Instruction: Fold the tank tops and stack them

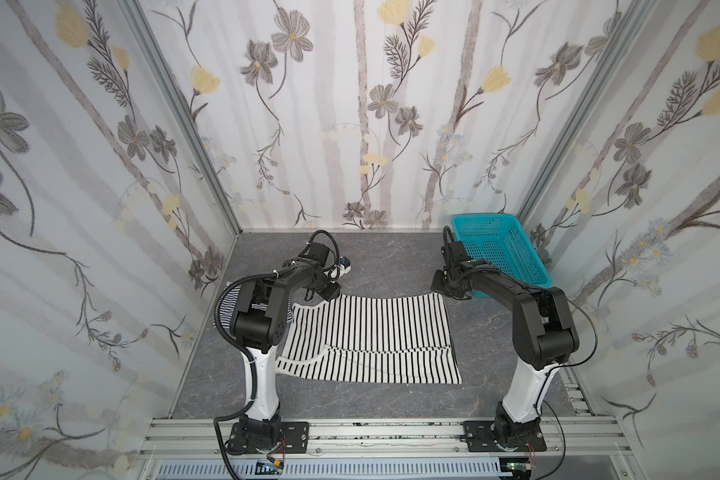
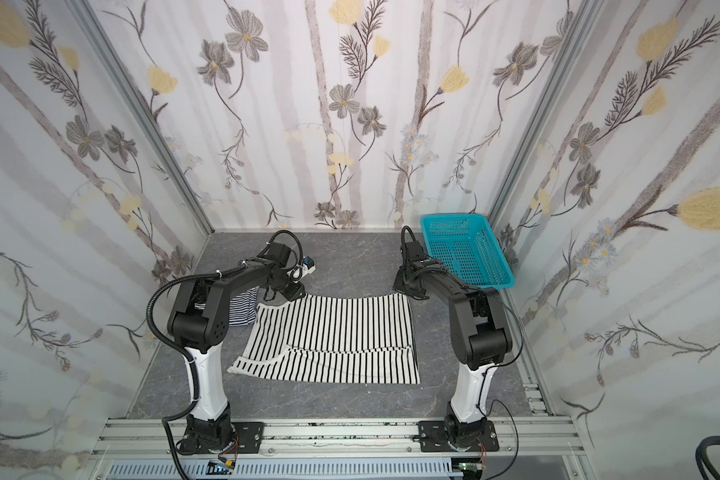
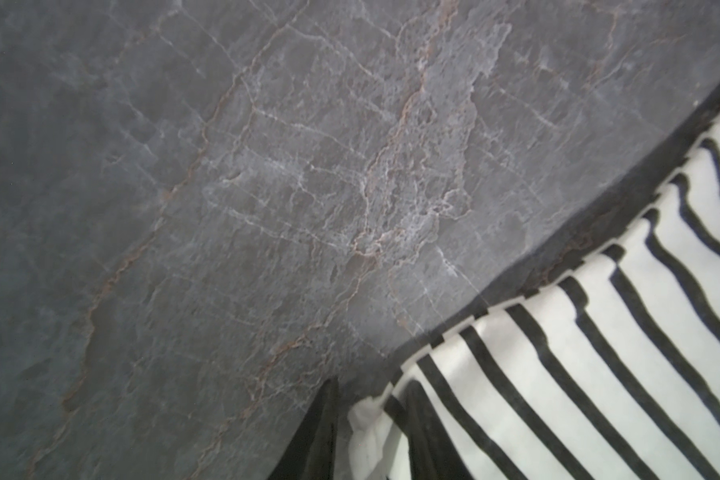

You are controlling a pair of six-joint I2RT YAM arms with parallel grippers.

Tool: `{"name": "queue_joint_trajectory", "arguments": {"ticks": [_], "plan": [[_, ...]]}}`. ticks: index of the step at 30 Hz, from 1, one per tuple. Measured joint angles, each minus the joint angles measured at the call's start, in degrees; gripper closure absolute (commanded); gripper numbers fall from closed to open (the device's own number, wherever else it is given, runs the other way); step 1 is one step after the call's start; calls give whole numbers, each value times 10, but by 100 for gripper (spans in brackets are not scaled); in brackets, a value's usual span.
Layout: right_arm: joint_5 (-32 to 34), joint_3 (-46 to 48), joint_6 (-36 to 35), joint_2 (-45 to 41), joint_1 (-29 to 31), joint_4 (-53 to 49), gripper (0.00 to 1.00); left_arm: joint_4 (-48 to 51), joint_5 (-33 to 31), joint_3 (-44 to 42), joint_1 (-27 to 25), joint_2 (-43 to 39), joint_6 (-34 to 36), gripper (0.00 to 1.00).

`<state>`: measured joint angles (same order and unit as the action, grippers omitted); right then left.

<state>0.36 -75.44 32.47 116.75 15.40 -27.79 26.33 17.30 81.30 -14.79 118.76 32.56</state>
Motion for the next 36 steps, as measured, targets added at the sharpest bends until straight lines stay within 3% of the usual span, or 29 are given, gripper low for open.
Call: {"name": "queue_joint_trajectory", "arguments": {"ticks": [6,10,26,36], "plan": [[0,0,0,0,-3,0,100,-21,3,-17,0,-5,5,86],[0,-2,0,1,-3,-1,100,-25,7,-22,0,-7,7,100],[-17,-61,-15,16,-30,-10,100,5,5,20,1,-27,-18,100],[-17,5,-28,-50,-32,-7,100,5,9,-34,-4,-83,-26,100]]}}
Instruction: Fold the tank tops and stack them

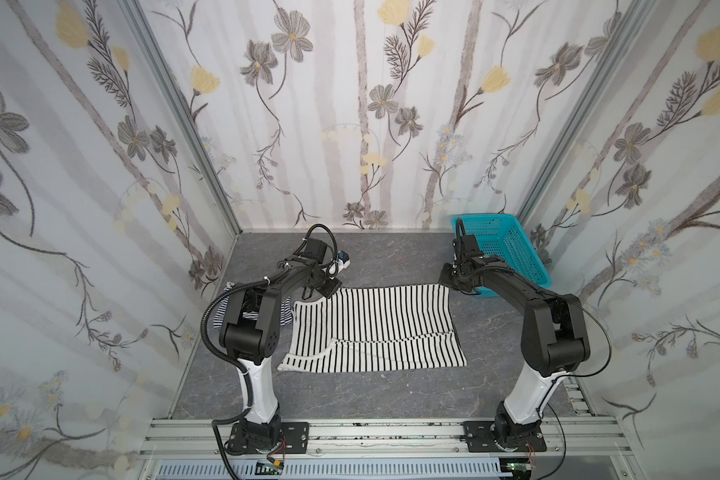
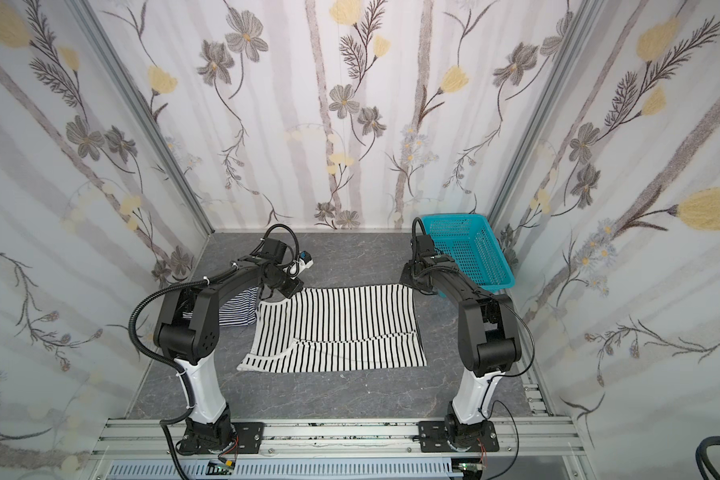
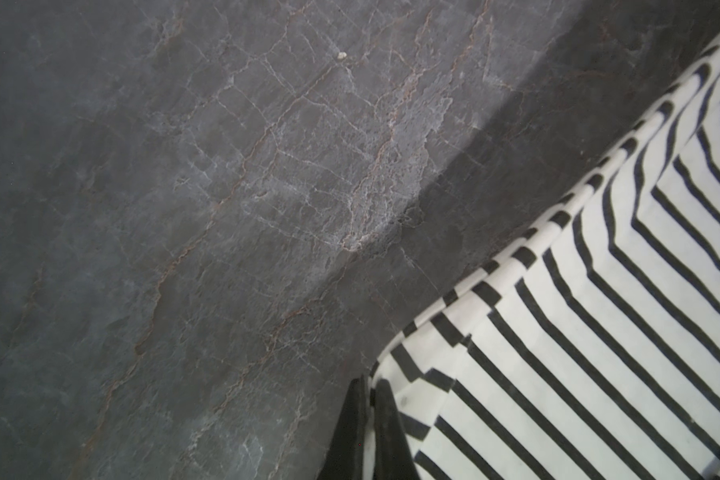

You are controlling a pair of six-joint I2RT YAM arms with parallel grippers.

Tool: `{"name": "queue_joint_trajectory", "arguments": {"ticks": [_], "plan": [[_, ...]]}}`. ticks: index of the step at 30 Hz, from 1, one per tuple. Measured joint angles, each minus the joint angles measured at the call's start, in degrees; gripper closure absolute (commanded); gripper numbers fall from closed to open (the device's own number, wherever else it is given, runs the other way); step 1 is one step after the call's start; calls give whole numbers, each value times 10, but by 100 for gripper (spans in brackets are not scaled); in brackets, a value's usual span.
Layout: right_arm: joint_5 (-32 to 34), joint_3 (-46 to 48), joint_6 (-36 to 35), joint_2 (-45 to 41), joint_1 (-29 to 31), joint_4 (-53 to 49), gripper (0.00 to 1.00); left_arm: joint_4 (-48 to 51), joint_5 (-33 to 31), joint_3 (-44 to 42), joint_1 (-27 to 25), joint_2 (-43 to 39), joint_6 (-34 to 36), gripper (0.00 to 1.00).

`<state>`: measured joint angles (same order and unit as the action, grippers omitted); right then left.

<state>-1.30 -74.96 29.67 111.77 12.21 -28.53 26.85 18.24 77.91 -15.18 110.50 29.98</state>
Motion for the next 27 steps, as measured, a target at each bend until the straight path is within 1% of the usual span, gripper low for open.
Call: {"name": "queue_joint_trajectory", "arguments": {"ticks": [7,13,19,27], "plan": [[0,70,-2,-45,-1,5,100,0,0,-54,-11,-57,0,100],[0,113,-2,-75,-4,9,100,0,-3,-107,-31,-99,0,100],[-5,145,-3,-91,-6,15,100,0,-10,-156,-40,-127,1,100],[-9,178,-3,-108,-7,29,100,-1,-10,-202,-44,-161,0,99]]}}
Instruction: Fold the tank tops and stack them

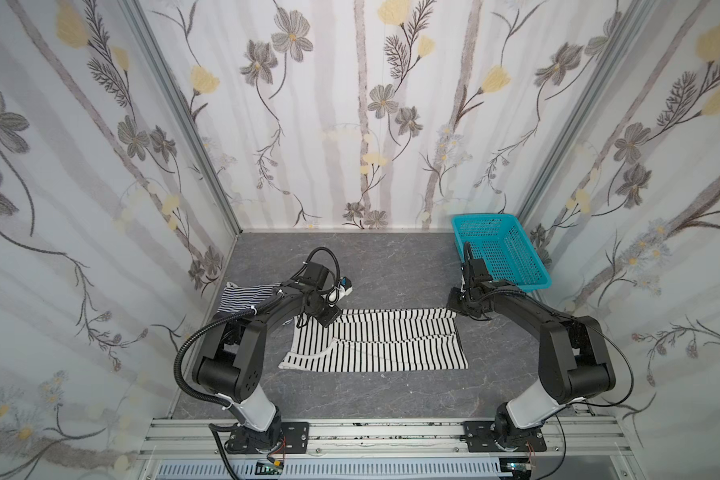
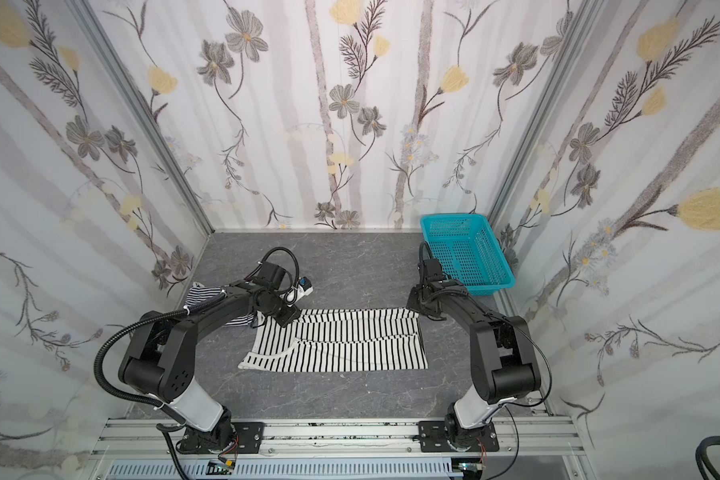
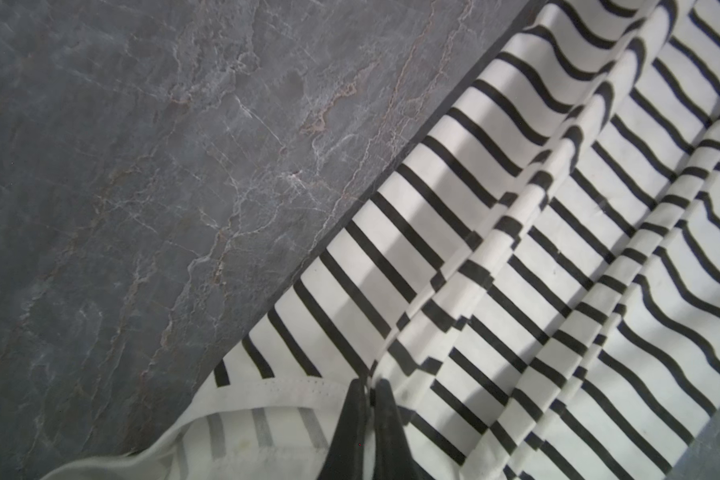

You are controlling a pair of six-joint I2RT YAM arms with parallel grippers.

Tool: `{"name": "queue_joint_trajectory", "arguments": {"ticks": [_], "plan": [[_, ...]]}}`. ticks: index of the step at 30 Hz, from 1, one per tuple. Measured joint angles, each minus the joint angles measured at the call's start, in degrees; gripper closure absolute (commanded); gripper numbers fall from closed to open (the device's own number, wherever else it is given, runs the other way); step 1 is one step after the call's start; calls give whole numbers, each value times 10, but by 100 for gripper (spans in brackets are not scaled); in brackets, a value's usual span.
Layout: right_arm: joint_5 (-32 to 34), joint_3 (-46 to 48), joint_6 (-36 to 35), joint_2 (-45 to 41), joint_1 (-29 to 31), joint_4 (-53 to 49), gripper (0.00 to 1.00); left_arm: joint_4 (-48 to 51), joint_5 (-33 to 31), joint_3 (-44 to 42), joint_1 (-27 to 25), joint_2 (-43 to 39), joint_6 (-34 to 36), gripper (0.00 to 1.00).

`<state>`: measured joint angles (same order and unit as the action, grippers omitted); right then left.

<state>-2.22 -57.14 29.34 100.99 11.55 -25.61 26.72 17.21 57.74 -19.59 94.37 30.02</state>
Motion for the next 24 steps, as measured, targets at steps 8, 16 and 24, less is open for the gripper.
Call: {"name": "queue_joint_trajectory", "arguments": {"ticks": [8,16,24], "plan": [[-2,24,2,-12,0,5,100,0,1,-30,-10,-13,0,98],[-4,50,2,-24,1,10,100,-3,-1,-40,-12,-13,-3,93],[-8,83,7,-44,1,25,100,-3,-11,-46,-21,-4,-7,90]]}}
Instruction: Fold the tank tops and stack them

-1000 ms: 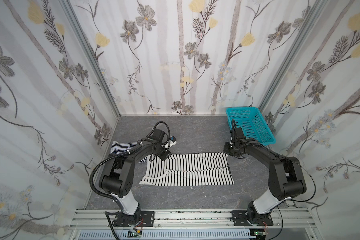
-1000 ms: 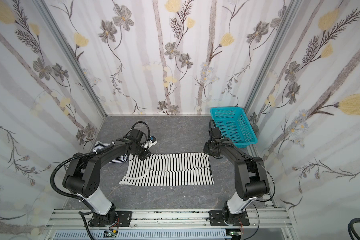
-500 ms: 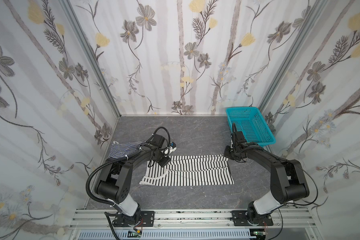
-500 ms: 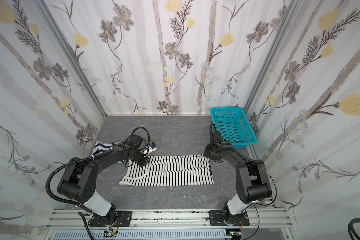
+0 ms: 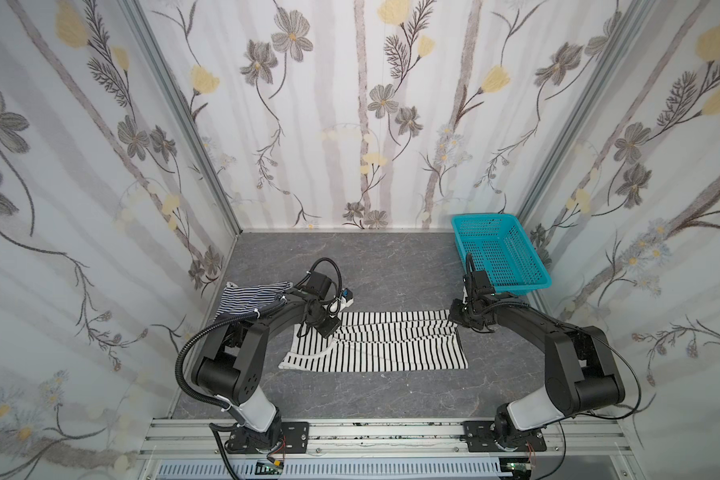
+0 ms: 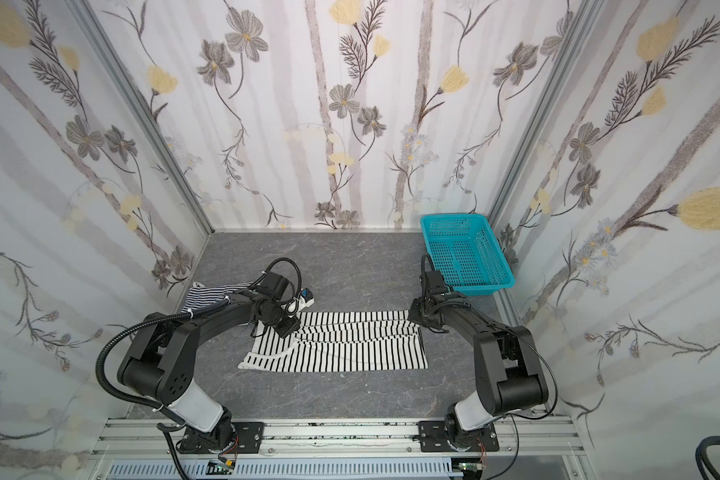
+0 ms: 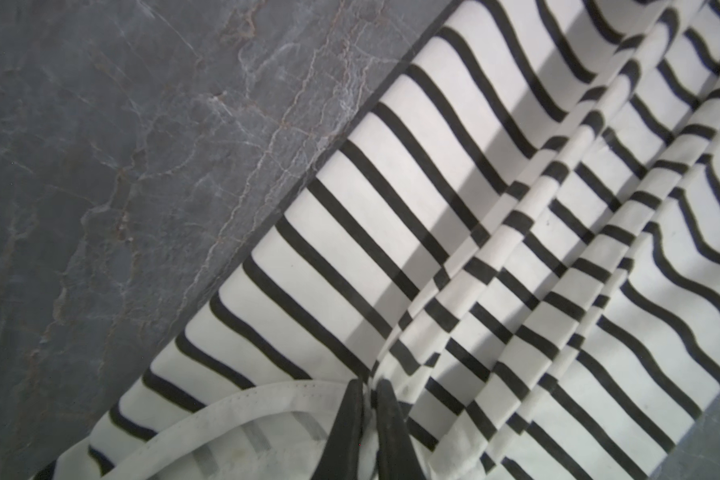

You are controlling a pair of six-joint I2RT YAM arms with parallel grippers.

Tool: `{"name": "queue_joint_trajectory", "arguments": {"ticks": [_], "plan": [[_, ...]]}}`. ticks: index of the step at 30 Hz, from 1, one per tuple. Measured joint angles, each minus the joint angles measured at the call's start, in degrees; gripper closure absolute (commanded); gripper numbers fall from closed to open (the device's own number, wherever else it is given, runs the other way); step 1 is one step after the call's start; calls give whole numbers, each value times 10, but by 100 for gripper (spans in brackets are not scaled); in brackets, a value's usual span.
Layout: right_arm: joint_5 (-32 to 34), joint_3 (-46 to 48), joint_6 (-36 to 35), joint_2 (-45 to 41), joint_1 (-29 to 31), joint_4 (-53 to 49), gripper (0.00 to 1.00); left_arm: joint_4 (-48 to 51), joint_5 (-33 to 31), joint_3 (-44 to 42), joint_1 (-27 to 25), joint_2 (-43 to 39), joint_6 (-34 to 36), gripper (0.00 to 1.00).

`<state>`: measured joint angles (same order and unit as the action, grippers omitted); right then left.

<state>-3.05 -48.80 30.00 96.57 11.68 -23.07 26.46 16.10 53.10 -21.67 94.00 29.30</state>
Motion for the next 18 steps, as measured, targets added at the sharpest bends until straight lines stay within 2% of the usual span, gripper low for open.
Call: {"name": "queue_joint_trajectory", "arguments": {"ticks": [4,7,10,18], "plan": [[0,14,5,-7,0,5,99,2,-10,-9,-8,0,-8,81],[1,23,6,-12,0,6,90,3,-14,-14,-14,0,-9,77],[5,31,10,-28,1,5,80,4,-23,-20,-17,-5,-11,76],[19,19,26,-93,17,3,78,4,-41,-30,-19,-43,-15,71]]}}
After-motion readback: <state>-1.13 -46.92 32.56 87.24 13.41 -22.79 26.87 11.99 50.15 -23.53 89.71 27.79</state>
